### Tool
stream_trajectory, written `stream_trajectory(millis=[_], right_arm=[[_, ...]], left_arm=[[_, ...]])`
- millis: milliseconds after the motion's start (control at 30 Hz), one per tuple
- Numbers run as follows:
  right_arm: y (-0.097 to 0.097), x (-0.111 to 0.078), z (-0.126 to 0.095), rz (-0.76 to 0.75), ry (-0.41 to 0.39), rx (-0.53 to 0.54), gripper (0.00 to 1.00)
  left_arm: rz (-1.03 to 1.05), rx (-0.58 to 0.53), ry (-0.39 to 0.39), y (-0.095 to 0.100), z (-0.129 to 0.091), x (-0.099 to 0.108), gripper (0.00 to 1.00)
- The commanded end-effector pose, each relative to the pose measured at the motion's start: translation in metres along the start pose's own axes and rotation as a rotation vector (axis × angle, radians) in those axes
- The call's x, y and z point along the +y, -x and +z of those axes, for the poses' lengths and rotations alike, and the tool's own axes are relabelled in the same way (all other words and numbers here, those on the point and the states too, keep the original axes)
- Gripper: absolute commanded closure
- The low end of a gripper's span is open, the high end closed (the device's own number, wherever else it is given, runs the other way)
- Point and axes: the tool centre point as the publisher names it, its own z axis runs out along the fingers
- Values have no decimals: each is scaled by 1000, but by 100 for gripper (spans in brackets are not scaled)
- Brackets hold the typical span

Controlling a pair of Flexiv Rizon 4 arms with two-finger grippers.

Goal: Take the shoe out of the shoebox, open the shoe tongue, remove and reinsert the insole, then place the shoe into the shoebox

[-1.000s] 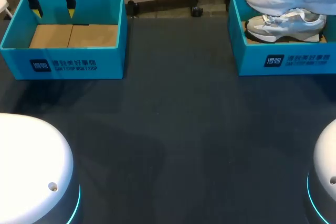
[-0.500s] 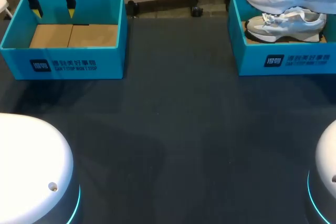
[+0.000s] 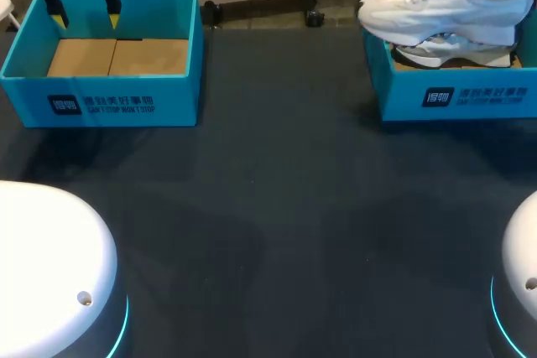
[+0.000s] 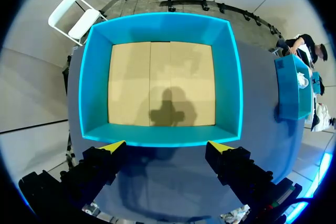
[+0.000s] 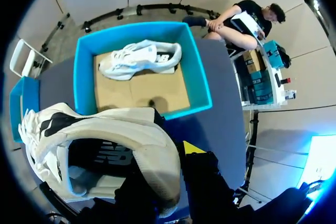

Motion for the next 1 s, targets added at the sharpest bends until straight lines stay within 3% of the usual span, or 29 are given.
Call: stream_trajectory(millis=[33,233,500,1000], right_arm=[[-10,-27,-10,-1,50,-20,100],[-33,-55,-21,-5,47,-46,100],[-70,-116,-33,-5,51,-36,100],[-122,-227,-22,-91,43,-45,100]], left_arm=[[0,-1,0,0,0,0,0],[0,-1,0,0,0,0,0],[0,-1,0,0,0,0,0],[0,-1,0,0,0,0,0]])
